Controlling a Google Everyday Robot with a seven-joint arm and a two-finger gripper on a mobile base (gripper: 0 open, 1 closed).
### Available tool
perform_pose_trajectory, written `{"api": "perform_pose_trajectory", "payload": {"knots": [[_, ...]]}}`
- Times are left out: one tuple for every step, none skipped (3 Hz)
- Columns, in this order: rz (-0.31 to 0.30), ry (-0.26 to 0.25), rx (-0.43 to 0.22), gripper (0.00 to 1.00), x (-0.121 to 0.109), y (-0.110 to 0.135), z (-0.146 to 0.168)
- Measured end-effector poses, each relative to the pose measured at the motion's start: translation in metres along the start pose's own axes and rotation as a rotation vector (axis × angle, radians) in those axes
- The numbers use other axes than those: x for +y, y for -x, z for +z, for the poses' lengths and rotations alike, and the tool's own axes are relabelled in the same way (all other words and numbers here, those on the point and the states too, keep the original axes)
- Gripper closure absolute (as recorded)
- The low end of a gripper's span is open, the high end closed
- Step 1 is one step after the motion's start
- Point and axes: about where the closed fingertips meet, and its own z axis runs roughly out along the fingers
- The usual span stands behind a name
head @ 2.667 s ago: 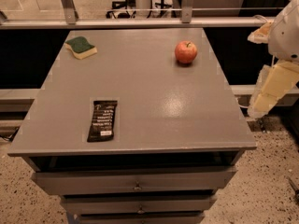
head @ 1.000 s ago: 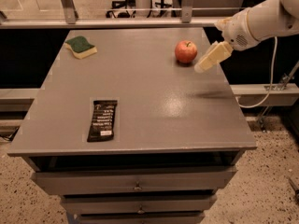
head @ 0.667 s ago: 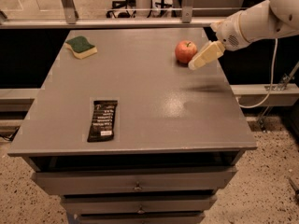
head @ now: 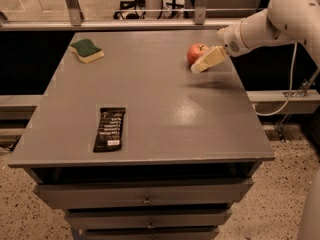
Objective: Move apple near rxbar chocolate
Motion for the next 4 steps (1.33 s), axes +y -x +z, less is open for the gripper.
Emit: {"api": "perform_pose_trajectory", "payload": {"knots": [[0.032,0.011,-0.006,0.01,-0.003,-0.002,0.02],[0.053,0.026,-0.024,0.24,-0.002,-0.002,0.031],[0.071,0.044,-0.038,0.47,0.002,-0.005,0.036],[0.06,0.084,-0.063,0.71,0.011,0.002,0.028]]}}
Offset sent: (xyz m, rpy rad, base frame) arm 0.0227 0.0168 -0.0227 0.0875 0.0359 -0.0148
